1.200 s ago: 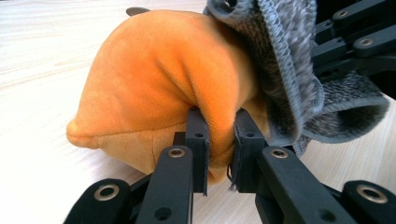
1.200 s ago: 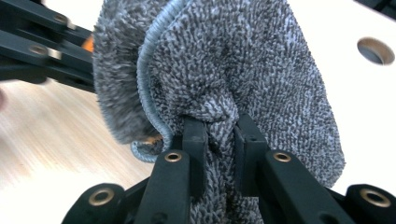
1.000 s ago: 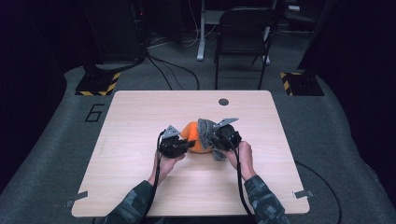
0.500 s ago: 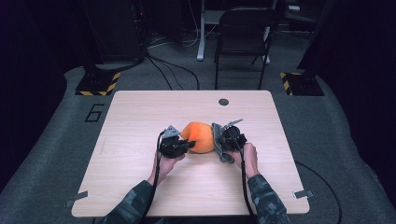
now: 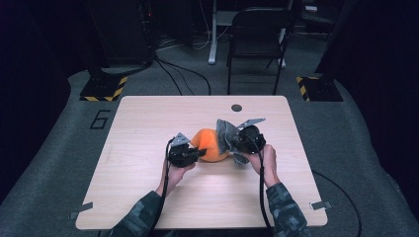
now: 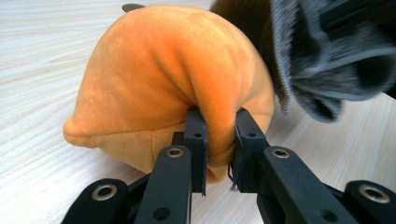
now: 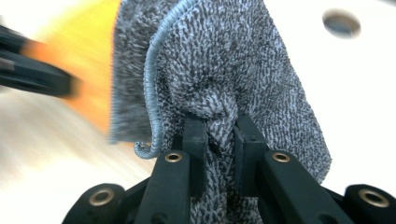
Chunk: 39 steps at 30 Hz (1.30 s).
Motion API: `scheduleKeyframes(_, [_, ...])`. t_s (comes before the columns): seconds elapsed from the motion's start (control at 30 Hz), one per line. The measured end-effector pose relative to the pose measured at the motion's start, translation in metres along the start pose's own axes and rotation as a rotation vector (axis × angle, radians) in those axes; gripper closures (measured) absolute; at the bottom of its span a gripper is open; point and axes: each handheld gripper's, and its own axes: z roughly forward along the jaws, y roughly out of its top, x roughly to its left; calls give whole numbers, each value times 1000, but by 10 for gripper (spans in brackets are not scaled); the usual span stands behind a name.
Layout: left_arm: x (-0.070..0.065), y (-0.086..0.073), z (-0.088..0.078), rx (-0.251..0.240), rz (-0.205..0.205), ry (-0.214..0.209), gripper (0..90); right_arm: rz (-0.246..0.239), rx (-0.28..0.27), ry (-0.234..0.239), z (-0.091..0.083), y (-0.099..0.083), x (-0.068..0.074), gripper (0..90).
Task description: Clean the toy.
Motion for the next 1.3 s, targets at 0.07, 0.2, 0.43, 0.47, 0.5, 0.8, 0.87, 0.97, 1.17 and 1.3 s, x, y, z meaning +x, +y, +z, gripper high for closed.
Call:
scheduleKeyframes(0.07, [0,0,0,1,3,1,789,-17,-14,8,-3,3,6,781])
scheduleKeyframes(0.2, [-1,0,0,2,-2,0,789,-126,-51,47,-4,15,50,779])
scheduleKeyframes(0.43, [1,-1,0,8,1,2,790,-169,-24,44,16,11,61,778])
scheduleKeyframes(0.47, [1,-1,0,8,3,3,790,-169,-24,44,16,11,61,778])
scheduleKeyframes(0.5, [0,-1,1,11,5,2,789,-164,-17,41,17,10,59,778])
scheduleKeyframes(0.8, [1,-1,1,12,1,-2,789,-116,19,42,19,4,39,778])
scheduleKeyframes(0.87, [1,-1,1,12,0,-2,789,-105,30,30,20,2,33,778])
scheduleKeyframes(0.97, [2,-1,1,14,2,-6,789,-87,56,11,25,-3,22,777])
scheduleKeyframes(1.17, [1,-1,2,17,11,-6,789,-12,130,-15,39,-17,-2,775])
scheduleKeyframes(1.3, [1,-1,2,16,4,-9,789,24,176,-25,52,-26,-10,773])
